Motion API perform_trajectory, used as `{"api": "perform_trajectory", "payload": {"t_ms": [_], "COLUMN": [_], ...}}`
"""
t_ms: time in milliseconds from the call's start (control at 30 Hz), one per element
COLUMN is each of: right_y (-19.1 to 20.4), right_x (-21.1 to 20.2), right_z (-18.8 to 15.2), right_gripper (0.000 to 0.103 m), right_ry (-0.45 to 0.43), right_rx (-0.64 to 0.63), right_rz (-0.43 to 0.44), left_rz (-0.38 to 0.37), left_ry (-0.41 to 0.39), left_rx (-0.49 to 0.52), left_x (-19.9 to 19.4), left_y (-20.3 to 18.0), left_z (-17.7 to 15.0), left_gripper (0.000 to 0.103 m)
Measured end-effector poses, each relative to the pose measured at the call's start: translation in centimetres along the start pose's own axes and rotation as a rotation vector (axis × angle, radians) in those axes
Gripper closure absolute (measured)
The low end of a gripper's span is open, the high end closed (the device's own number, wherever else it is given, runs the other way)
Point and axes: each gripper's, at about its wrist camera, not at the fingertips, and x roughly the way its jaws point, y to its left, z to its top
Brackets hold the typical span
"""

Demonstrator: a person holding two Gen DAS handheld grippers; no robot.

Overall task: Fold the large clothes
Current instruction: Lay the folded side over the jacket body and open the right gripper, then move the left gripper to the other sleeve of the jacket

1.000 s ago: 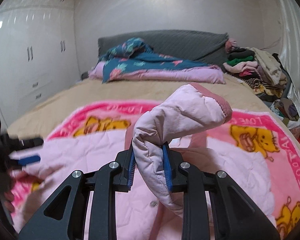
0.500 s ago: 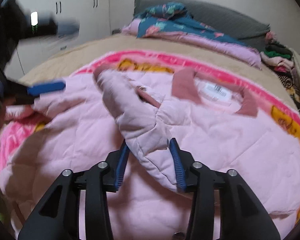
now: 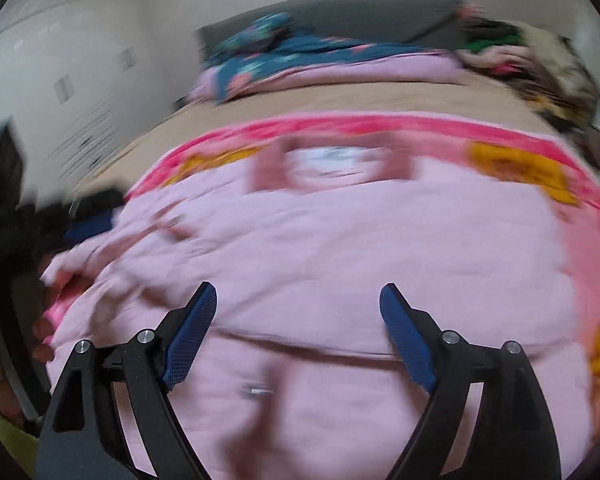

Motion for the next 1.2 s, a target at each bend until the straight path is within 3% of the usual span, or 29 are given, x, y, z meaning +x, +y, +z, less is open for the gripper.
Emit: {"api": "perform_trajectory", "payload": {"t_ms": [100,233,267,400,667,900,1033,1200], "right_y": [-4.3,-7.1,-7.3,-7.0,-10.1,-9.3,-8.2,-5.8], "right_x": [-1.2,-1.2,-1.0,0.4,5.1,5.0,2.8,-0.2], "right_z": [0.3,0.6,0.8,1.4,-0.9,-2.1,-2.1,-2.3], "right_gripper": [0.018,0.018,0.018,0.018,0.018,0.017,0.014,0.008], "right_ry": [-0.012,-0.001,0.009,0.031,0.183,0.143,0.095,0.039], "right_rx": [0.1,0.142,0.145,0.127,0.132,0.099,0.131,0.135], "right_rz": [-0.077,-0.127,-0.125,-0.115,-0.269,-0.318,-0.254,-0.176], "left_rz": [0.003,0.146,0.143,0.13,0.095,0.088,0.081,0.135], "left_ry": [0.075,0.231,0.241,0.227,0.211,0.196,0.184,0.173], "left_rx": [0.074,0.084,0.07,0.063,0.047,0.001,-0.034,-0.087], "left_x": [2.0,6.2,6.6,6.5,5.8,4.5,3.0,1.3], "left_y": [-1.6,-0.3,0.2,0.8,0.7,0.7,0.9,1.9], "left_z": [-1.1,-3.7,-4.1,-4.4,-4.5,-4.8,-4.5,-4.0], "left_gripper": [0.009,0.009,0.009,0.009,0.009,0.009,0.009,0.009]}}
